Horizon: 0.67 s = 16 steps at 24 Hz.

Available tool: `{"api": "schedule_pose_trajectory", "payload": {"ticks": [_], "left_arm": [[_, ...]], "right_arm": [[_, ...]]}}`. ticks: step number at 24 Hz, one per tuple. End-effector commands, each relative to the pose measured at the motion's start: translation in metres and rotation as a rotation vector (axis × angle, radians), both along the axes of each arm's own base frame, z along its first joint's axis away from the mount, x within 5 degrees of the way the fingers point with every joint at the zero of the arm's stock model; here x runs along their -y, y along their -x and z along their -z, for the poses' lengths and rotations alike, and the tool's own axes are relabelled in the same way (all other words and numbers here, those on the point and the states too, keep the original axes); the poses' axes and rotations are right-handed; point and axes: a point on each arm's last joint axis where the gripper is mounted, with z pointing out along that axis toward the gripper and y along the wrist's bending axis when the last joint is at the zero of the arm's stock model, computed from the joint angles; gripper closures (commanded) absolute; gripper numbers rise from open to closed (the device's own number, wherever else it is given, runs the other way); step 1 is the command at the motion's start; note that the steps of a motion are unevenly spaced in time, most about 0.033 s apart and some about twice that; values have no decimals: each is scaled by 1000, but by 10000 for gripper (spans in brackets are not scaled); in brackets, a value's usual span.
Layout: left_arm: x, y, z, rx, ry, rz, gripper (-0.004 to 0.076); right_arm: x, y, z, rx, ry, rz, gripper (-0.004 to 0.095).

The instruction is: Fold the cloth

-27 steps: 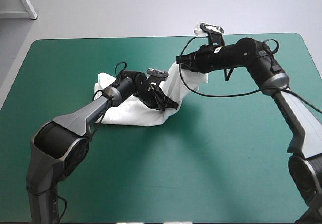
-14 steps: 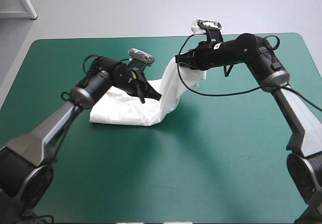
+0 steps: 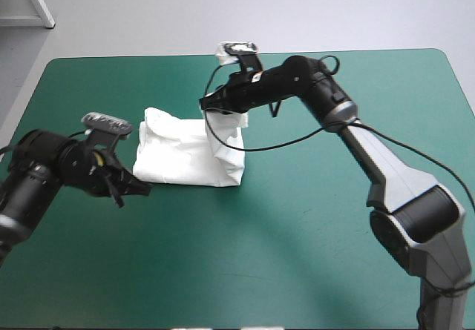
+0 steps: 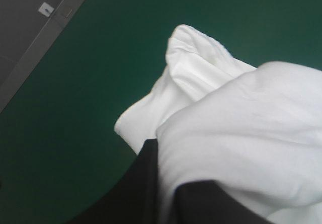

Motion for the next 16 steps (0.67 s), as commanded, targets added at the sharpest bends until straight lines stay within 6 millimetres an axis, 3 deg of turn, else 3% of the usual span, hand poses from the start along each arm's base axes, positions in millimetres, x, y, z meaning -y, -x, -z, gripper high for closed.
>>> {"api": "schedule_pose_trajectory", "payload": {"ticks": [1, 4, 6, 8, 9, 10, 13, 16], "left_arm": [[-28, 46, -3, 22, 14, -98, 734], [-35, 69, 1, 46, 22, -113, 734], [-37, 81, 3, 64, 29, -112, 734], [-40, 90, 5, 83, 34, -112, 734], [-41, 97, 5, 96, 38, -112, 734], [-42, 100, 5, 104, 41, -112, 734], [-43, 105, 3, 126, 47, -112, 734], [-43, 105, 3, 125, 46, -110, 734]], "right_arm": [[-50, 8, -27, 93, -149, -78, 924], [-84, 7, -13, 101, -171, -125, 915], [-102, 3, 1, 107, -177, -148, 850], [-115, -1, 16, 94, -186, -161, 686], [-124, -3, 28, 76, -193, -174, 419], [-125, -4, 33, 71, -194, -175, 275], [-123, -2, 24, 81, -200, -174, 30], [-101, -5, -2, 102, -206, -143, 92]]}}
